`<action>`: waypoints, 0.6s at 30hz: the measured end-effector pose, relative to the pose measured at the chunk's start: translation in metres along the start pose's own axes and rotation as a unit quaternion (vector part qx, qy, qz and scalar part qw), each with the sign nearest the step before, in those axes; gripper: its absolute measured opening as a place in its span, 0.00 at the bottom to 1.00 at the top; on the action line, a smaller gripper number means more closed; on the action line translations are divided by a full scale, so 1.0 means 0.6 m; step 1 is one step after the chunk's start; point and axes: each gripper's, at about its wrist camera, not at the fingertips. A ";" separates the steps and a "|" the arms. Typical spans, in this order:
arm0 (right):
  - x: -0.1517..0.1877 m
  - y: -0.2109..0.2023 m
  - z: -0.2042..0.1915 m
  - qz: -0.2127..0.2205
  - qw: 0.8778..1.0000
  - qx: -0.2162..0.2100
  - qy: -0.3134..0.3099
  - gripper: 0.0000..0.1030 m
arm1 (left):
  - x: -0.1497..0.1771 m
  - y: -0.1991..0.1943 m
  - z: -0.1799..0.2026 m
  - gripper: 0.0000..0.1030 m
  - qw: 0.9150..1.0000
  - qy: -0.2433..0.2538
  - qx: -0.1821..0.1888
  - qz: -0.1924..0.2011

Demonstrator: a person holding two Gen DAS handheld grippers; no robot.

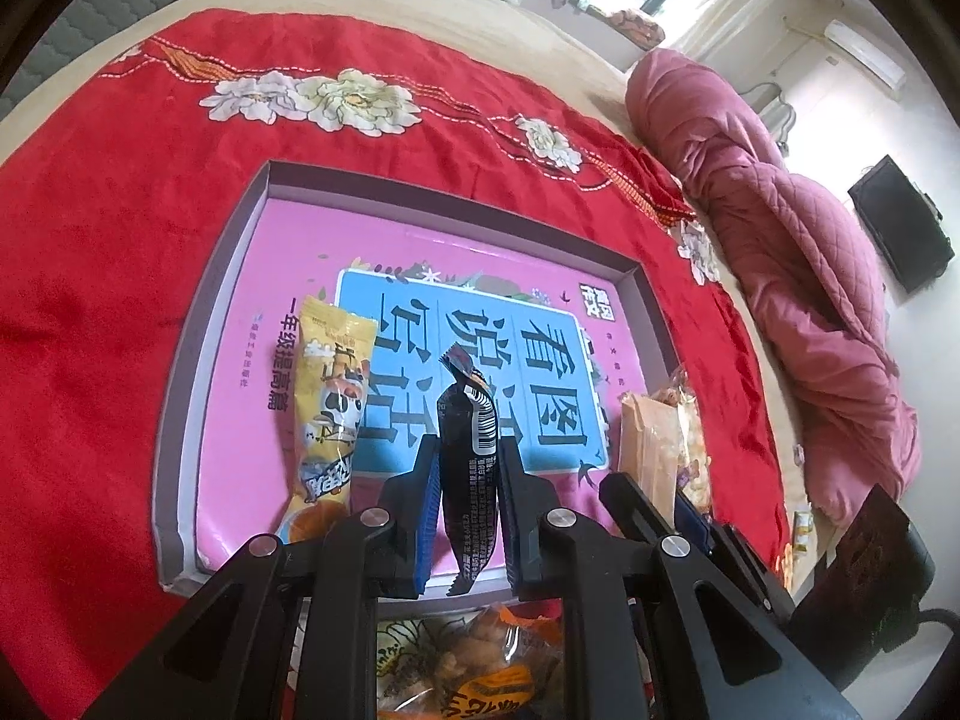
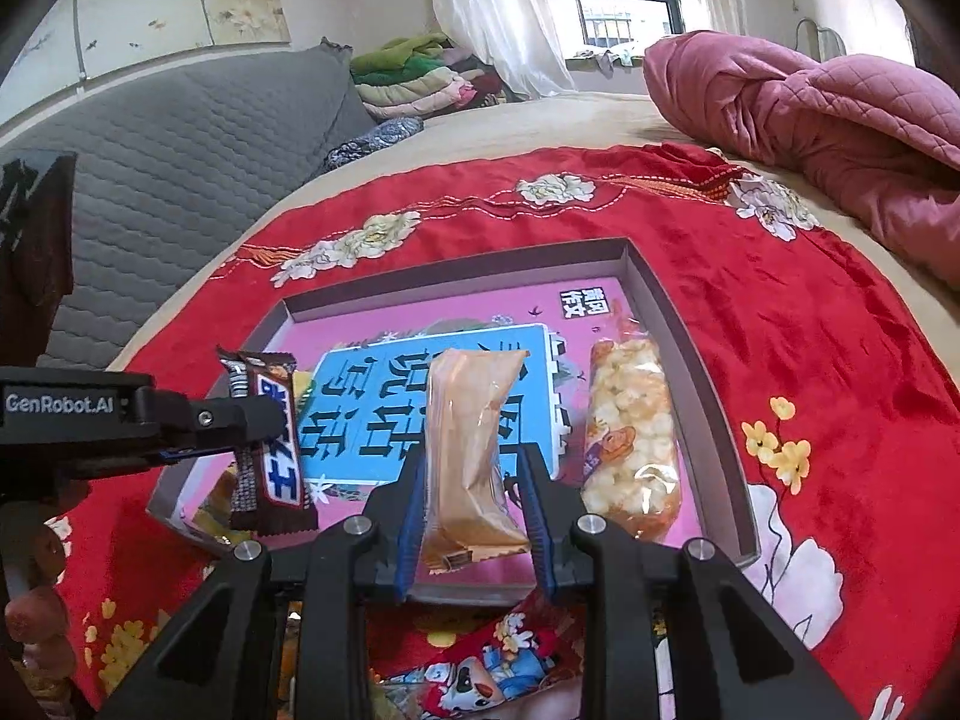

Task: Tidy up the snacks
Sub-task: 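Release the pastry bag into the box while the left tool releases the chocolate bar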

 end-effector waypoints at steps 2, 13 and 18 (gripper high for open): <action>0.000 0.004 0.002 -0.002 1.000 0.002 0.001 0.30 | 0.001 0.003 0.000 0.17 1.000 0.001 -0.001 -0.003; 0.004 0.009 0.002 -0.005 1.000 0.004 0.003 0.30 | 0.005 0.013 -0.002 0.17 1.000 0.001 0.004 -0.014; 0.003 0.010 0.005 -0.005 1.000 0.002 0.006 0.30 | 0.009 0.017 0.001 0.17 1.000 0.007 0.005 -0.020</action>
Point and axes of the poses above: each gripper's, at about its wrist camera, not at the fingertips, and y roughly the way its jaws point, z to its right, x to its underside, and after that the axes turned 7 degrees about z, right-handed
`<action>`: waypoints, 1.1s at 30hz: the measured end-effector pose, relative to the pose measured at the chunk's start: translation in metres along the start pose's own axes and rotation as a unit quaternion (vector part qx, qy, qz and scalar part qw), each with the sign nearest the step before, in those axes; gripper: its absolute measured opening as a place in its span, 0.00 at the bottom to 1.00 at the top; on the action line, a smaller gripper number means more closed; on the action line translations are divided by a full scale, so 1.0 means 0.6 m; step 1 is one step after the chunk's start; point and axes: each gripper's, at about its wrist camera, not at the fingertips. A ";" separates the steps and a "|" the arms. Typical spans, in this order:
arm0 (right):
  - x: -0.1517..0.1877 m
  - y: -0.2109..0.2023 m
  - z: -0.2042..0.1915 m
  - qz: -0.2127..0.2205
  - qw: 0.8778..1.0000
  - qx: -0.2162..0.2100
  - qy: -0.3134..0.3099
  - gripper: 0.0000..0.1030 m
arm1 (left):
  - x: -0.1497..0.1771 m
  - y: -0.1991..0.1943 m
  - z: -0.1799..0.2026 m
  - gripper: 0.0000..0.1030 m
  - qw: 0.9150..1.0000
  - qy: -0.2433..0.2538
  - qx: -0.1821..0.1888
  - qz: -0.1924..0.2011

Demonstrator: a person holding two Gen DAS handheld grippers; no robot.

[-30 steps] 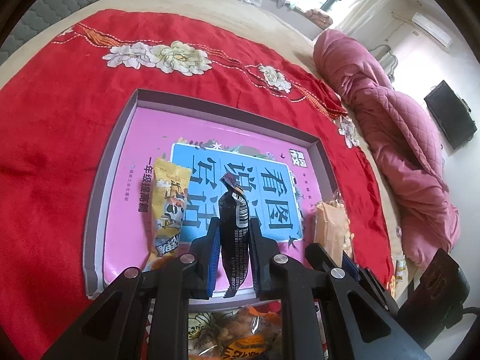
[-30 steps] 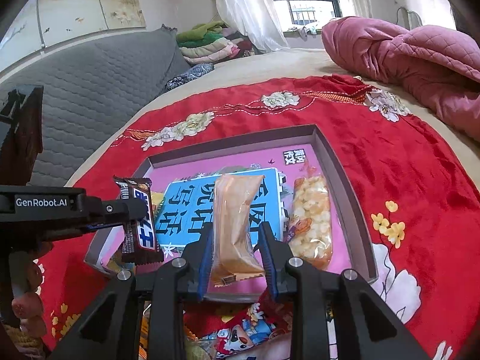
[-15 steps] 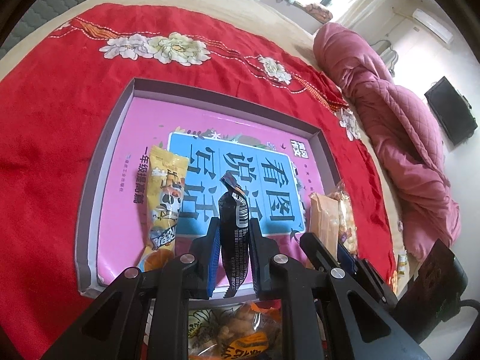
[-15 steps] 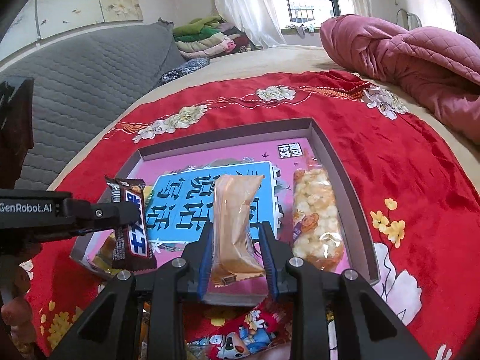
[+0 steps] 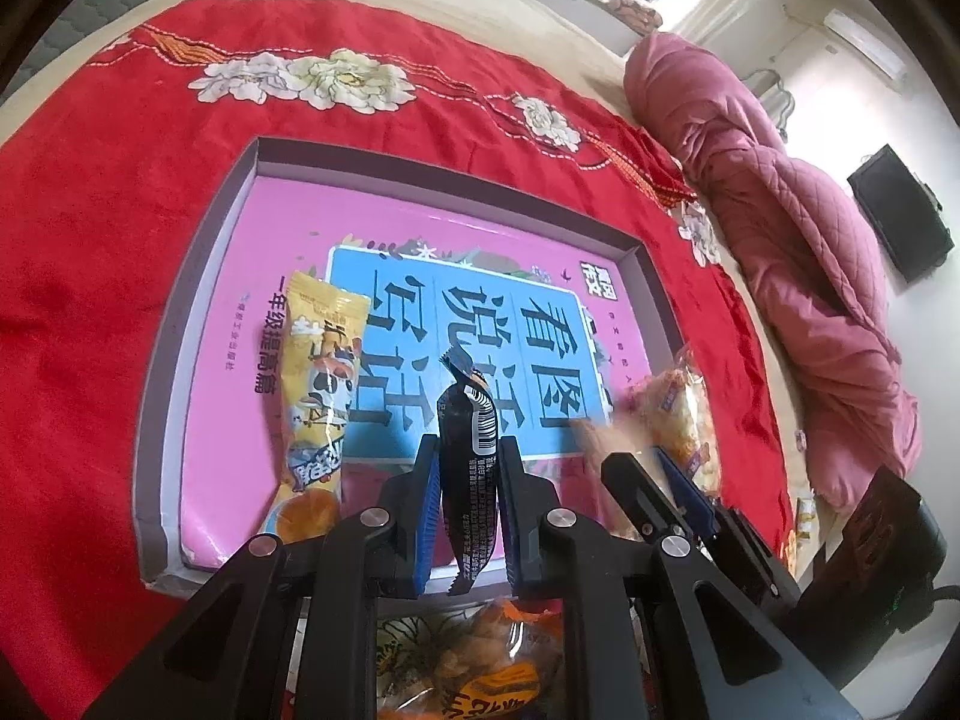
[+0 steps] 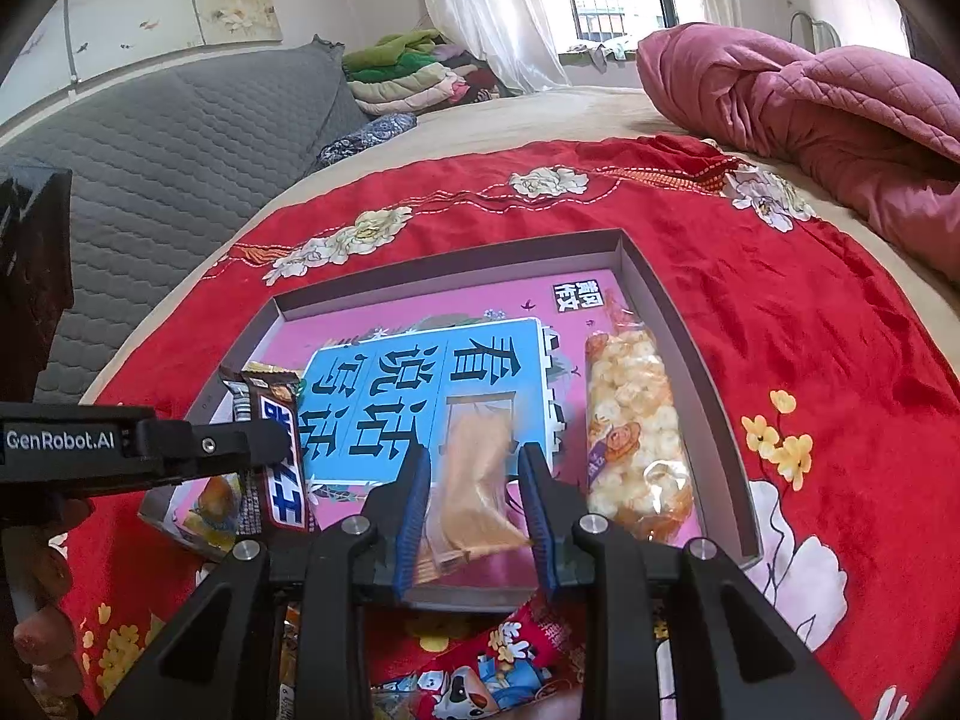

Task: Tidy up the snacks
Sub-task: 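Release the pastry bag into the box while the left tool releases the chocolate bar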

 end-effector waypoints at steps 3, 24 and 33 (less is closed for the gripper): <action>0.001 0.001 0.001 0.000 1.000 0.000 0.001 0.30 | 0.002 0.002 0.002 0.17 1.000 0.004 0.000 -0.002; -0.001 -0.009 0.005 0.002 1.000 -0.007 0.009 0.30 | 0.002 0.002 0.004 0.20 1.000 0.017 -0.014 -0.010; -0.001 -0.012 0.002 0.002 1.000 -0.007 0.009 0.30 | -0.001 -0.012 0.006 0.22 0.999 0.025 -0.023 0.001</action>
Point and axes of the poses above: each gripper's, at about its wrist camera, not at the fingertips, and y roughly the way its jaws point, z to its right, x to its underside, and after that the axes turned 7 degrees about z, right-handed
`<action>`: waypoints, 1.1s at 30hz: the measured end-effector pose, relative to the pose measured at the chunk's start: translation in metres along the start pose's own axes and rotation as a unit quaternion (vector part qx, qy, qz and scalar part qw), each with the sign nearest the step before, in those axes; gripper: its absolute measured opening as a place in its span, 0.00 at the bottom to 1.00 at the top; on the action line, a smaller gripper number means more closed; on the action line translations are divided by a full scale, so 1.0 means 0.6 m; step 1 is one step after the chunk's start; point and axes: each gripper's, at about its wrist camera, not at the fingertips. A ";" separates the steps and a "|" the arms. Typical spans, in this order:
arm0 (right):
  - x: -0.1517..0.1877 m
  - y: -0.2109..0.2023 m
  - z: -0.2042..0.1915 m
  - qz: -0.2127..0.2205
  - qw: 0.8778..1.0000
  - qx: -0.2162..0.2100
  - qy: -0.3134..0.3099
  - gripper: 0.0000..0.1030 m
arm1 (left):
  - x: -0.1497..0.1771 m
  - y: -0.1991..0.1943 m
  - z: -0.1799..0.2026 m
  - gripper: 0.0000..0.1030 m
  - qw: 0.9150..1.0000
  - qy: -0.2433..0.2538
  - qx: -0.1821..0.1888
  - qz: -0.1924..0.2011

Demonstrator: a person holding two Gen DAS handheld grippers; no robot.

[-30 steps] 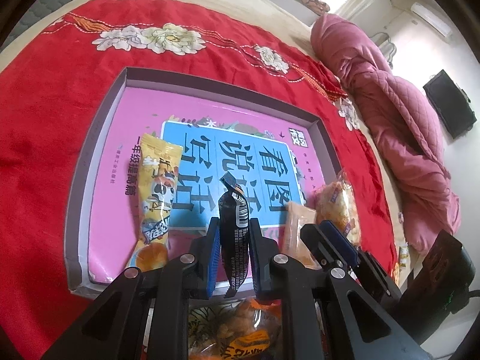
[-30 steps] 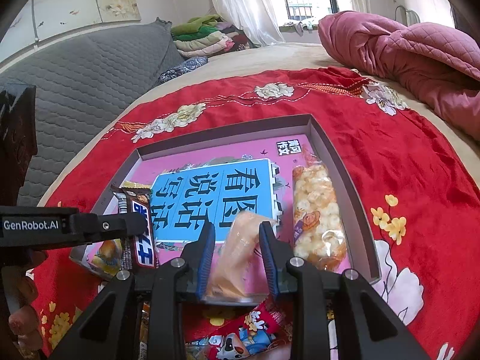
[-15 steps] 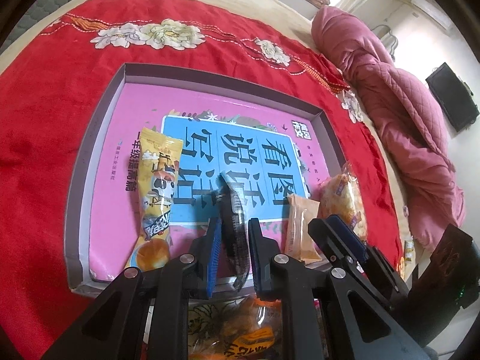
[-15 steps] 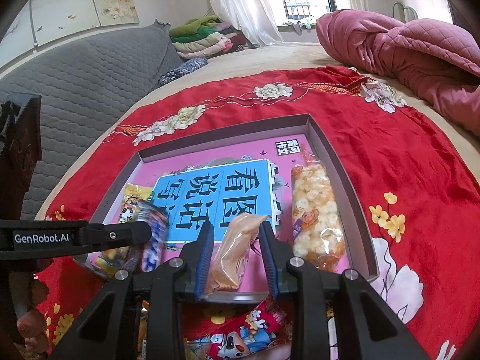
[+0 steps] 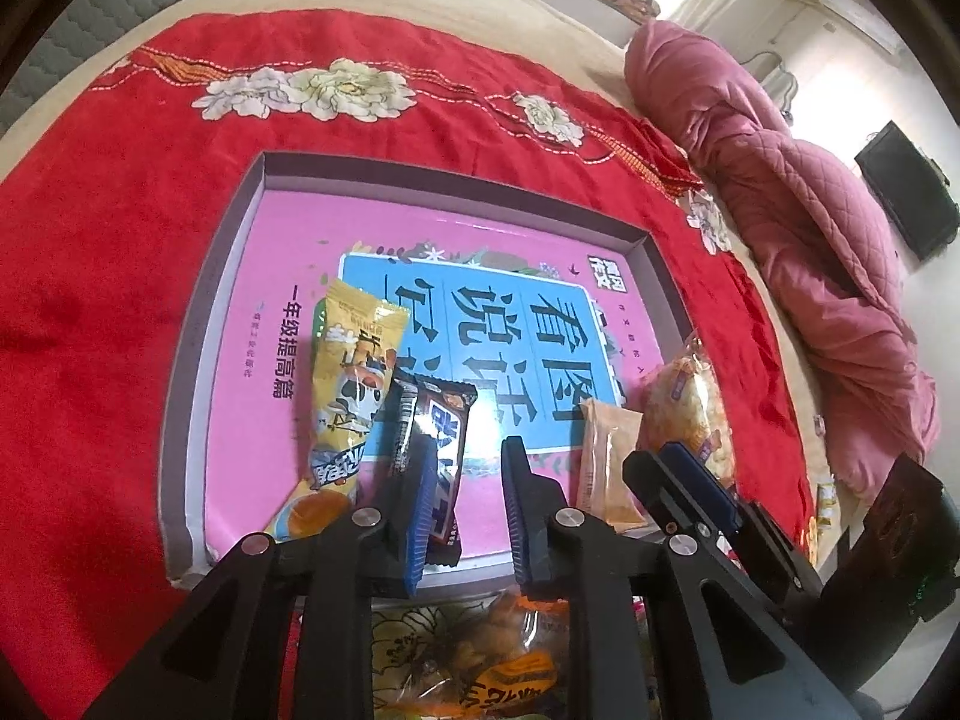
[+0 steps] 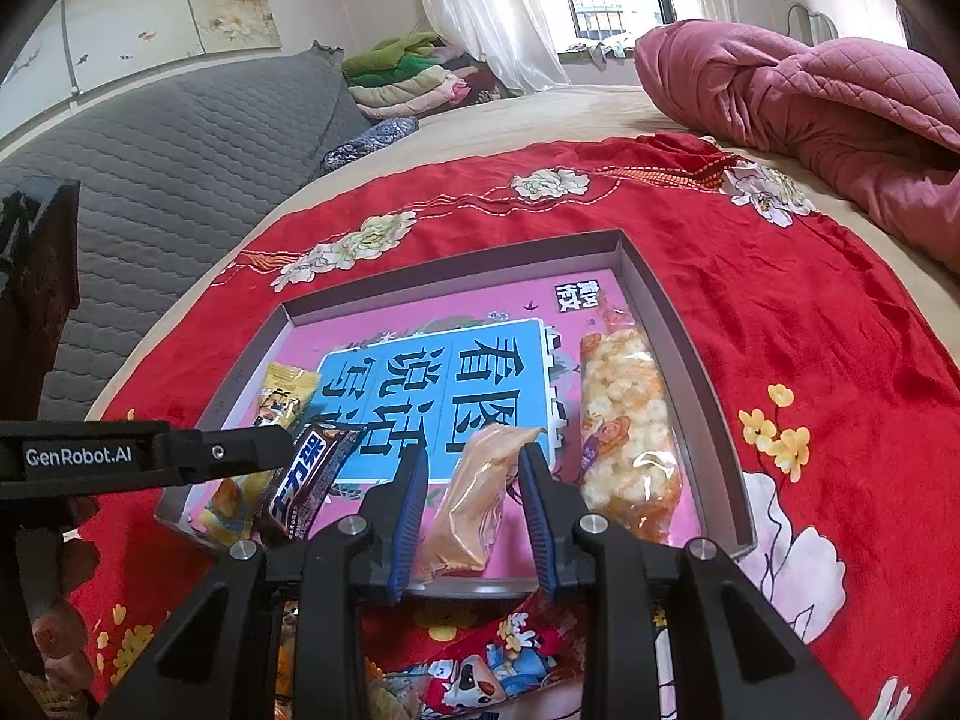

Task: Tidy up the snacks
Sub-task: 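Release the pastry bag into the box while the left tool releases the chocolate bar, then withdraw both open tools from the box toward the snacks on the cloth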

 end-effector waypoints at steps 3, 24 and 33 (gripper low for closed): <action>0.000 -0.002 -0.002 0.000 1.000 -0.001 0.000 0.31 | 0.001 -0.005 0.001 0.32 1.000 0.002 0.002 0.004; -0.005 -0.024 -0.012 0.018 1.000 -0.003 -0.007 0.50 | 0.000 -0.044 -0.008 0.38 1.000 0.002 0.003 0.024; -0.010 -0.040 -0.013 0.030 0.999 -0.008 -0.008 0.55 | 0.001 -0.064 -0.006 0.38 0.999 0.003 0.002 0.033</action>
Point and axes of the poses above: each gripper's, at about its wrist camera, not at the fingertips, and y roughly the way its jaws point, z to its right, x to its underside, and after that the axes turned 7 degrees about z, right-handed
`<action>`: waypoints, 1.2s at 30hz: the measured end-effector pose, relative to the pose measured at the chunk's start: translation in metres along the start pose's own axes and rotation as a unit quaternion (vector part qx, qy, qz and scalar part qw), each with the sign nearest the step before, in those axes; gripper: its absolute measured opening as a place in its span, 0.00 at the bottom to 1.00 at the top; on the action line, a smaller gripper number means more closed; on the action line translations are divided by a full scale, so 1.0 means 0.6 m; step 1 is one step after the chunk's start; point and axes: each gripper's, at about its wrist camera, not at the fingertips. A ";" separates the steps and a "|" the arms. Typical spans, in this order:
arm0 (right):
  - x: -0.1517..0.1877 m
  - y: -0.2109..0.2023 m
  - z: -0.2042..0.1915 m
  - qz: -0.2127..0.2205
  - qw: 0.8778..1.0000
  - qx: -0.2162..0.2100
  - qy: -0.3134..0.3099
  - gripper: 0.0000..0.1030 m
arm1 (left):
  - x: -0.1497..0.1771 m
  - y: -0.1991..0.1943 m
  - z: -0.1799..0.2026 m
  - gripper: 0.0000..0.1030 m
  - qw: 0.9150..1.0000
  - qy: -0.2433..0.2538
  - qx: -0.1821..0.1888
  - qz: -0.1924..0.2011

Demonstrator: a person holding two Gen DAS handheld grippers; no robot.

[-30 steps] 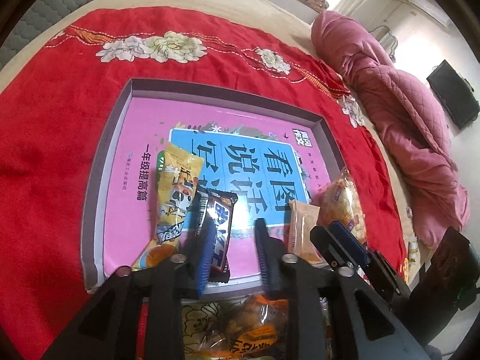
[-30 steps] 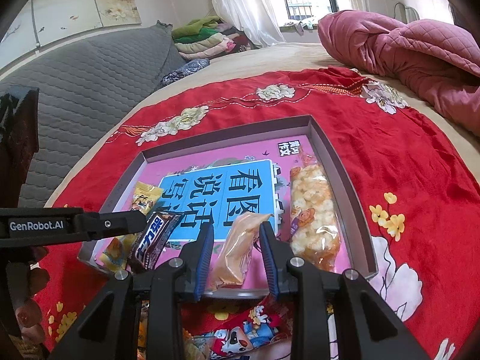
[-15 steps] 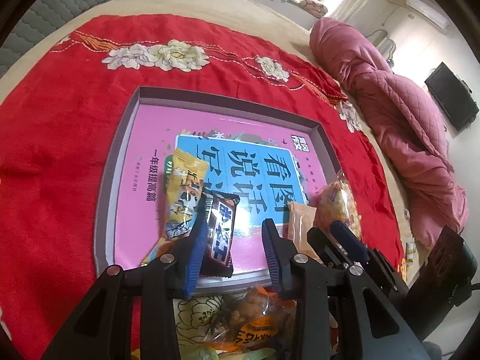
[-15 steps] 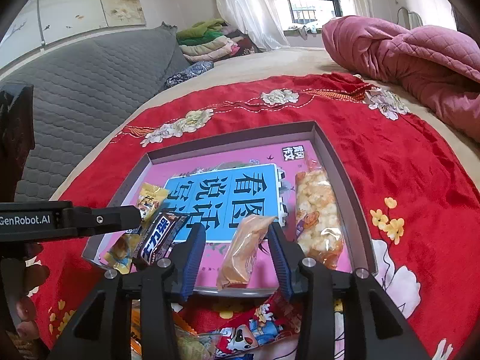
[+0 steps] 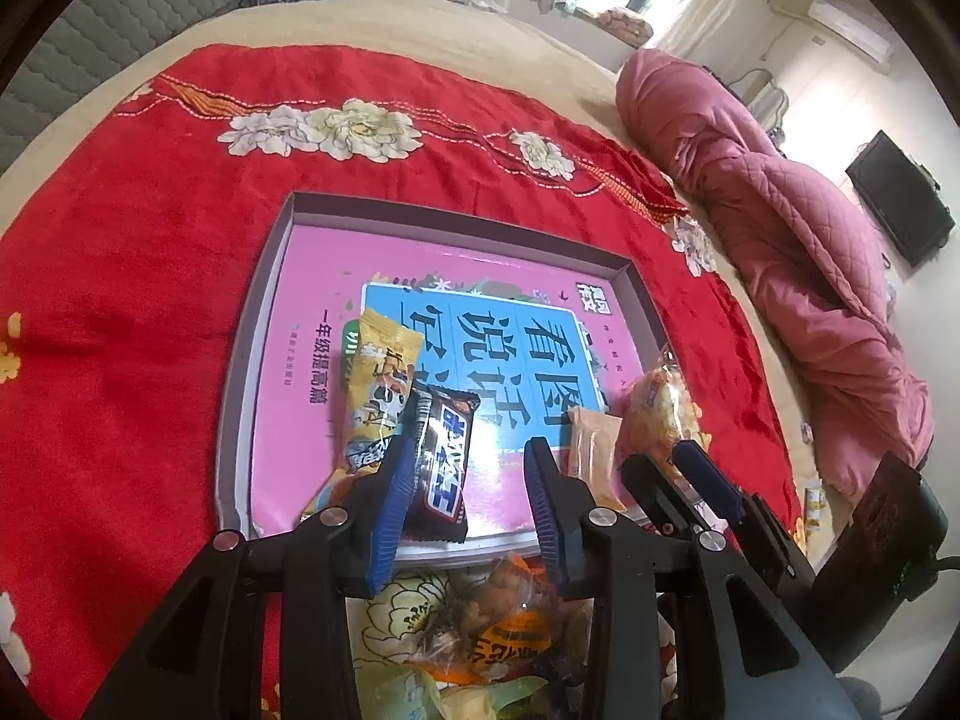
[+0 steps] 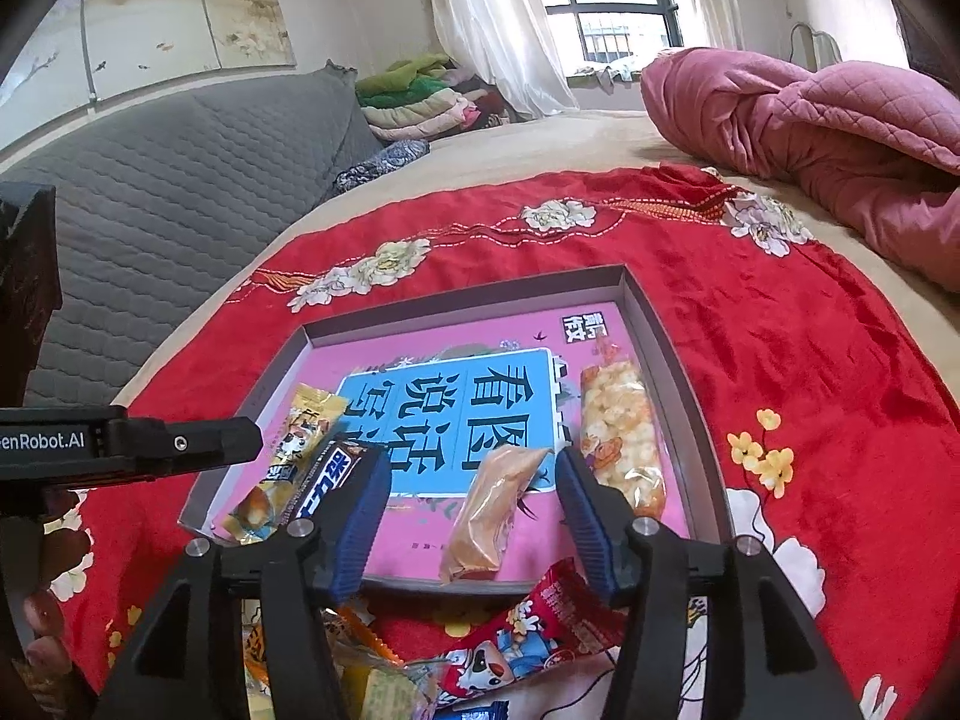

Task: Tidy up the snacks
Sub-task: 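Withdraw both open tools from the box toward the snacks on the cloth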

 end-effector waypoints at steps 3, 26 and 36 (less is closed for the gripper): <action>-0.002 -0.008 -0.003 0.006 1.000 -0.002 -0.003 0.55 | 0.001 -0.007 0.000 0.38 1.000 0.001 0.001 0.003; -0.001 -0.060 0.005 0.017 1.000 0.011 0.001 0.59 | 0.019 -0.054 0.001 0.48 1.000 0.009 -0.010 0.006; -0.002 -0.089 0.000 0.022 1.000 0.019 0.000 0.60 | 0.030 -0.078 0.002 0.48 1.000 0.012 -0.006 0.007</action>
Point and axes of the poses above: each gripper's, at about its wrist camera, not at the fingertips, and y roughly the way its jaws point, z to its right, x to its underside, and after that the axes turned 7 degrees about z, right-handed
